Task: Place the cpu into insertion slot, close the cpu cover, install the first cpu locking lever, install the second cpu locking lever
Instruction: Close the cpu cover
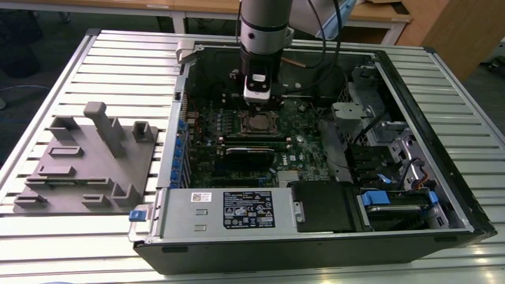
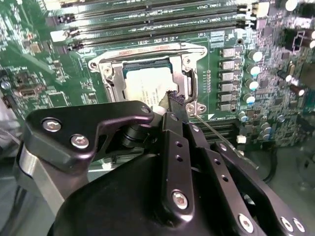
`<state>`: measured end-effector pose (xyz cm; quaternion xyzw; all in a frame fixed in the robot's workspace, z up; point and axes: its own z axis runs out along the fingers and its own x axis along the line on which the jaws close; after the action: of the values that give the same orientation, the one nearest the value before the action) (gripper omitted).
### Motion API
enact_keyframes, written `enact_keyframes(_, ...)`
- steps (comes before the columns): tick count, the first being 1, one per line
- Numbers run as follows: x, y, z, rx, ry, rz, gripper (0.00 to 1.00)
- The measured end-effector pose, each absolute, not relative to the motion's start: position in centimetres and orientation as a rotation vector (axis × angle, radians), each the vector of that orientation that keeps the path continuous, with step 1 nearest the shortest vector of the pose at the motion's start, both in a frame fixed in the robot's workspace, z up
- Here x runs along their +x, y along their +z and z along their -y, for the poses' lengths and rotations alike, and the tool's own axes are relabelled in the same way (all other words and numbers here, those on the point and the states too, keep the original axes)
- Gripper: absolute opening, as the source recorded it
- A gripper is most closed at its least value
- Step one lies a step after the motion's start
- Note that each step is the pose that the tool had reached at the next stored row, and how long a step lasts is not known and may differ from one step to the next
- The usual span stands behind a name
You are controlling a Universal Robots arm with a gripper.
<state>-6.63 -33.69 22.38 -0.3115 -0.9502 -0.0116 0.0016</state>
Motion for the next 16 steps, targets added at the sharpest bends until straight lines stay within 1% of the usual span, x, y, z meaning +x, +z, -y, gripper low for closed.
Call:
enact_keyframes(5, -6.62, 22.38, 33.69, -0.892, -0.036, 3.008, 0.11)
enact_keyframes(16, -6.63, 22.38, 33.69, -0.863, -0.036, 3.016, 0.11)
